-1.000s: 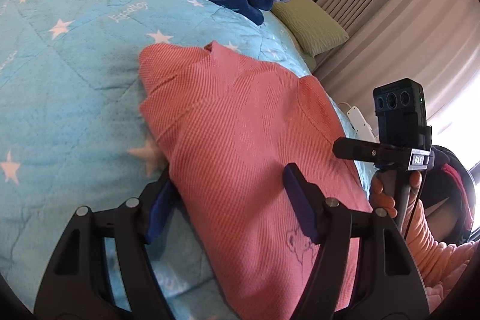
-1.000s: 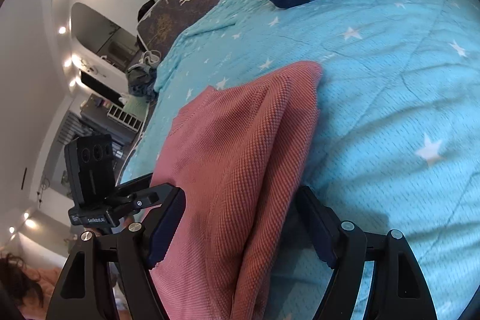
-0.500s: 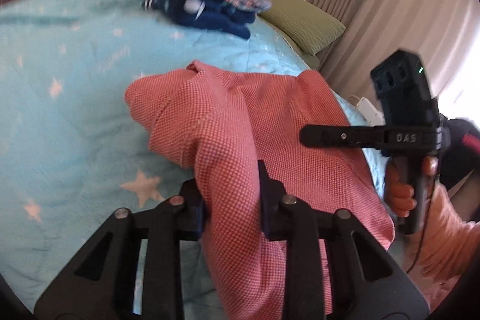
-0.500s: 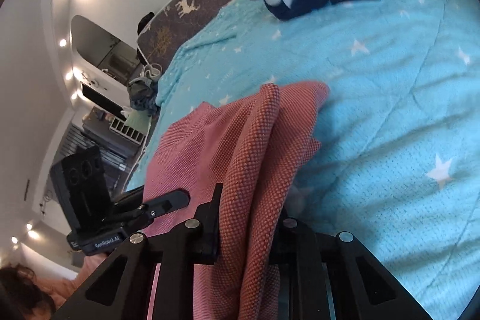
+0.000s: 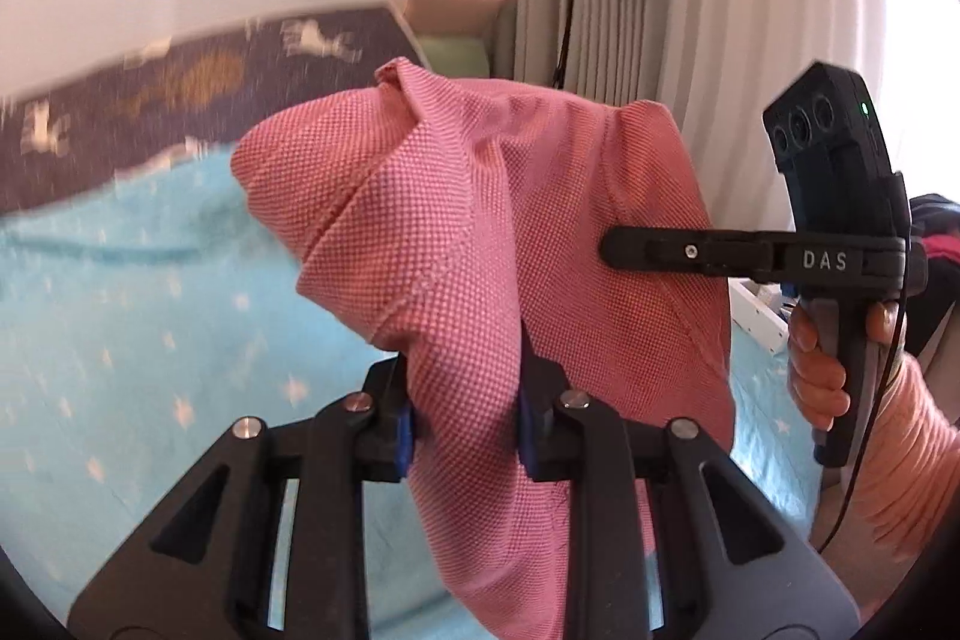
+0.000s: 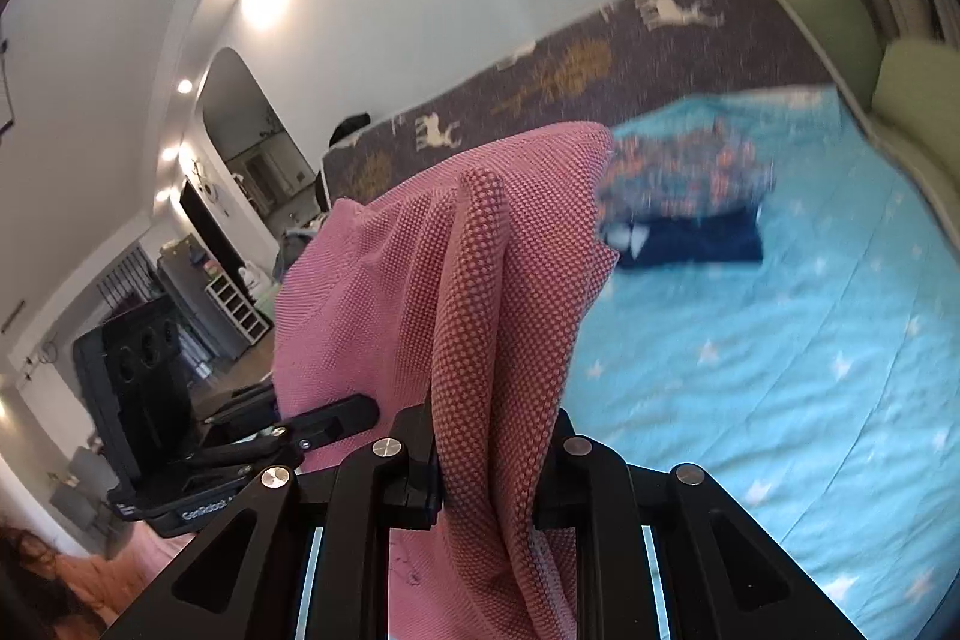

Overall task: Fold small clothes
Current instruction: 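Lift the folded sweater off the duvet with both grippers, then lower the sweater onto the stack of folded clothes and open both grippers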

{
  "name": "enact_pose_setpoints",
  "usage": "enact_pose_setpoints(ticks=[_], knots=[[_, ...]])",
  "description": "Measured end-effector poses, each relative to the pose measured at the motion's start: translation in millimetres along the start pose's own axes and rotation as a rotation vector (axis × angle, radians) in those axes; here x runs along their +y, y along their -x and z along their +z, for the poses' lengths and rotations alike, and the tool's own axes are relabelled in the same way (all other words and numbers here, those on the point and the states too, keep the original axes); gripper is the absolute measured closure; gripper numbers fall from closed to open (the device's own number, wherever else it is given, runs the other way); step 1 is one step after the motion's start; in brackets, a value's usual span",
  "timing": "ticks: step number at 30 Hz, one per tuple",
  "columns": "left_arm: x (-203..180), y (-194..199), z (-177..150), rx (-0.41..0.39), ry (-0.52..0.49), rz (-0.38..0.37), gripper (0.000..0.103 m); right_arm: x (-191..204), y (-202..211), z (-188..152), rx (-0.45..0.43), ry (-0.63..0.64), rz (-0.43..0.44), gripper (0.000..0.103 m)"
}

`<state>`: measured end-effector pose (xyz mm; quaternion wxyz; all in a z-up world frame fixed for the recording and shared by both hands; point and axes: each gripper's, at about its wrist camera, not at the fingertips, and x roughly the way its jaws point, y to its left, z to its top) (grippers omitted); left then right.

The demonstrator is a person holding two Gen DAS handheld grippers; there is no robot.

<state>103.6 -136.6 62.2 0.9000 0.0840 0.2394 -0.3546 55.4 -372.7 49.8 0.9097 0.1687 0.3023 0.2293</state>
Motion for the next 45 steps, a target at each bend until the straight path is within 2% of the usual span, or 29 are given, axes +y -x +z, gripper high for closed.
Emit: enact_pose_setpoints(ticks=[1, 5, 10, 14, 17, 20, 23, 27, 28, 30, 32, 33, 34, 35, 37, 40, 43, 44, 45], knots=[[-1.1, 0.8, 11.1, -0.02, -0.023, 0.011, 0.075, 3.1, 1.9, 7.1, -0.012, 0.012, -0.006, 0.085], [1.5, -1.8, 77.6, -0.108, -0.097, 0.057, 0.075, 14.3, 18.1, 70.2, -0.103, 0.082, -0.037, 0.085], [14.6, -16.3, 176.8, -0.207, -0.15, 0.134, 0.075, 20.0, 25.8, 165.2, -0.231, 0.105, -0.096, 0.085], [39.1, -50.9, 224.2, -0.222, -0.124, 0.161, 0.075, 12.8, 16.4, 223.1, -0.293, 0.088, -0.116, 0.085], [66.5, -90.4, 236.8, -0.197, -0.07, 0.168, 0.074, -2.9, -9.0, 251.6, -0.291, 0.07, -0.133, 0.085], [89.7, -130.4, 236.4, -0.161, -0.029, 0.181, 0.075, -29.7, -50.7, 264.9, -0.265, 0.056, -0.162, 0.085], [122.0, -189.3, 224.2, -0.098, 0.018, 0.208, 0.074, -63.8, -100.6, 272.4, -0.225, 0.018, -0.171, 0.085], [165.4, -274.5, 191.2, 0.031, 0.108, 0.222, 0.072, -127.8, -190.8, 268.1, -0.122, -0.044, -0.225, 0.083], [173.3, -293.0, 178.4, 0.059, 0.12, 0.247, 0.067, -143.2, -210.2, 262.4, -0.09, -0.062, -0.244, 0.083], [187.5, -331.4, 152.2, 0.132, 0.121, 0.333, 0.06, -176.4, -255.4, 245.8, -0.005, -0.105, -0.329, 0.078], [199.0, -359.6, 127.8, 0.194, 0.104, 0.377, 0.057, -198.9, -283.7, 234.0, 0.055, -0.12, -0.442, 0.073], [203.5, -362.5, 118.2, 0.164, 0.117, 0.393, 0.056, -210.5, -296.3, 226.4, 0.086, -0.12, -0.502, 0.071], [207.3, -359.8, 114.9, 0.135, 0.141, 0.385, 0.056, -214.1, -298.9, 222.6, 0.087, -0.119, -0.513, 0.067], [212.5, -355.6, 112.6, 0.121, 0.175, 0.346, 0.054, -216.8, -298.4, 217.0, 0.076, -0.124, -0.503, 0.059], [220.2, -356.8, 115.7, 0.121, 0.175, 0.342, 0.049, -218.2, -287.4, 212.8, 0.041, -0.153, -0.493, 0.051], [214.6, -340.4, 119.9, 0.12, 0.141, 0.363, 0.049, -213.9, -258.1, 211.9, -0.003, -0.186, -0.485, 0.049], [196.9, -297.3, 118.4, 0.083, 0.157, 0.317, 0.048, -187.2, -218.9, 211.6, -0.032, -0.138, -0.488, 0.049], [189.8, -279.5, 116.4, 0.07, 0.168, 0.298, 0.044, -175.1, -206.1, 213.0, -0.036, -0.117, -0.493, 0.048], [183.8, -260.3, 113.2, 0.063, 0.18, 0.292, 0.036, -158.5, -190.3, 209.3, -0.04, -0.092, -0.499, 0.048]])
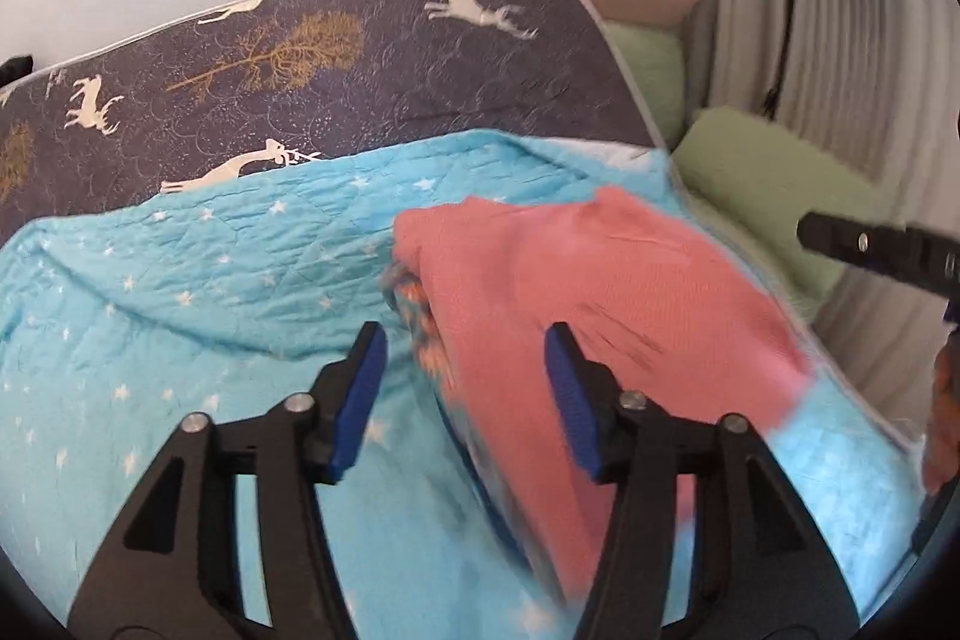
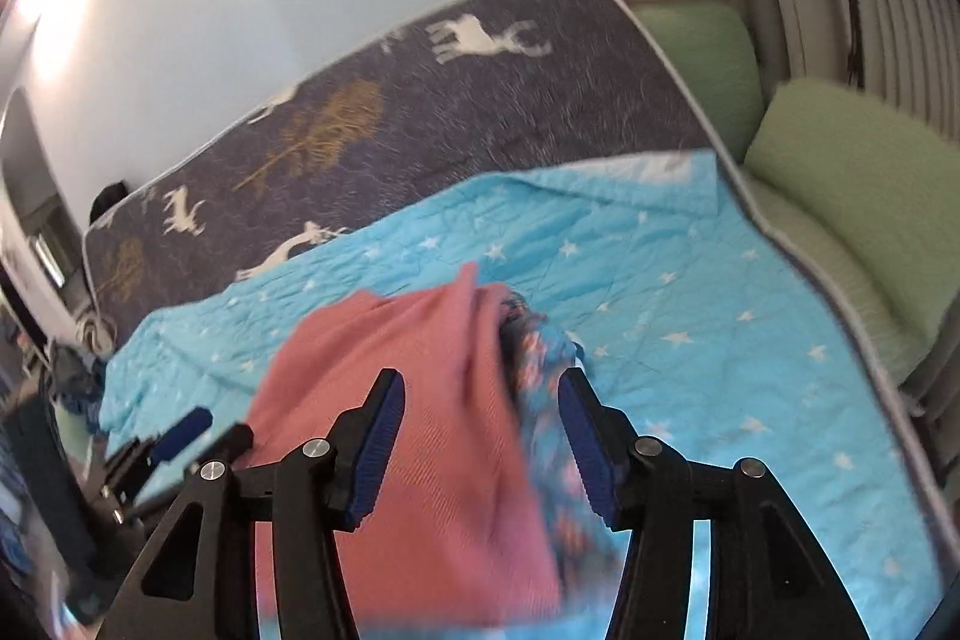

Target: Fold small clothes

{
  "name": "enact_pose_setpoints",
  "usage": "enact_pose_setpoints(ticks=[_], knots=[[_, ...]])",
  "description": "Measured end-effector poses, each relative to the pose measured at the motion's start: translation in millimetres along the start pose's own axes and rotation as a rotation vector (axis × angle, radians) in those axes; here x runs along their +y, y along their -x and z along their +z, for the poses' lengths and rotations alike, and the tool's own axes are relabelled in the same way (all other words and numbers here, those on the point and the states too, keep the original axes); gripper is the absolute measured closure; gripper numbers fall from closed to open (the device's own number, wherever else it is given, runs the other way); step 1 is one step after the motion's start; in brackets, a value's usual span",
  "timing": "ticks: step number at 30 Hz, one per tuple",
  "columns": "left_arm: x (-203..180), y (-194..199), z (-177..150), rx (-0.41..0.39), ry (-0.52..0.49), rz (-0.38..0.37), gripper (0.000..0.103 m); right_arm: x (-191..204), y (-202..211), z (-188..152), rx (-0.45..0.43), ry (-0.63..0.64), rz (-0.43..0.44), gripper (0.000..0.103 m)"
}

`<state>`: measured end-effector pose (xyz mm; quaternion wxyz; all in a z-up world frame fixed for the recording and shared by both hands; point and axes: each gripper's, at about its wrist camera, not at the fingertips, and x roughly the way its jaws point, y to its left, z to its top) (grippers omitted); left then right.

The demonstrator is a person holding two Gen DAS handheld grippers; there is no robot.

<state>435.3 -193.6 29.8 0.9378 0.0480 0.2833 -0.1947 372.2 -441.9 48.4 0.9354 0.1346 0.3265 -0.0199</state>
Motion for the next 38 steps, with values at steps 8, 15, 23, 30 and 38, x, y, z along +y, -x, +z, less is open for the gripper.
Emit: enact_pose_setpoints(ticks=[8, 15, 23, 30, 38], knots=[[-25.1, 163.6, -59.9, -0.067, -0.023, 0.007, 0.017, 64.6, 172.1, -88.3, -0.113, 0.156, -0.107, 0.031], [-37.7, 278.4, -99.4, -0.156, -0.039, 0.032, 0.011, 105.8, 288.5, -164.0, -0.202, 0.178, -0.144, 0.024], [-42.3, 342.1, -136.2, -0.176, -0.04, 0.029, 0.009, 133.1, 341.7, -223.5, -0.213, 0.192, -0.152, 0.021], [-38.8, 360.1, -159.6, -0.166, -0.028, 0.038, 0.009, 144.1, 363.9, -247.2, -0.218, 0.196, -0.156, 0.021], [-37.1, 370.1, -169.4, -0.171, -0.025, 0.051, 0.009, 148.0, 371.4, -253.7, -0.229, 0.188, -0.164, 0.02]])
